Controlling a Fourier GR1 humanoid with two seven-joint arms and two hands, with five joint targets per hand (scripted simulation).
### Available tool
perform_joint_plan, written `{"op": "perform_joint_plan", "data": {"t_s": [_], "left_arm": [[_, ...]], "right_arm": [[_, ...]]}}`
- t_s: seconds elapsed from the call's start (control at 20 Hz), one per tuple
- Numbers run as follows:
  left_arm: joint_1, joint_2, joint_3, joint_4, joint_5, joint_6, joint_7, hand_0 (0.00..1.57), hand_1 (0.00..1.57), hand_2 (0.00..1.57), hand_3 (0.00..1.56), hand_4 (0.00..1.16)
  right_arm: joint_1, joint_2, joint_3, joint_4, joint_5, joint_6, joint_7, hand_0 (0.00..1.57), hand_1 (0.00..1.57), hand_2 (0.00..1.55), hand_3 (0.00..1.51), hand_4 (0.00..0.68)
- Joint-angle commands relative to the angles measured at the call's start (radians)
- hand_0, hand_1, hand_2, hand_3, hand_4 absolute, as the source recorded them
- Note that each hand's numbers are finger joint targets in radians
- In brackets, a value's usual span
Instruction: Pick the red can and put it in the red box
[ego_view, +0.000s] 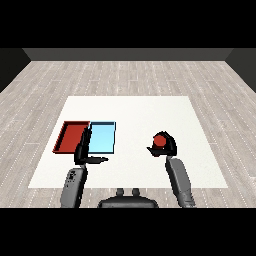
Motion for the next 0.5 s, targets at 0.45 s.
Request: {"op": "perform_joint_plan", "data": {"t_s": [0.45], "left_arm": [[-0.125, -0.020, -0.160, 0.038, 0.026, 0.087, 0.161, 0.00, 0.00, 0.00, 0.00, 0.00]], "right_arm": [[-0.019, 0.045, 0.113, -0.132, 0.004, -0.108, 0.066, 1.41, 1.41, 1.44, 1.42, 0.653]]}}
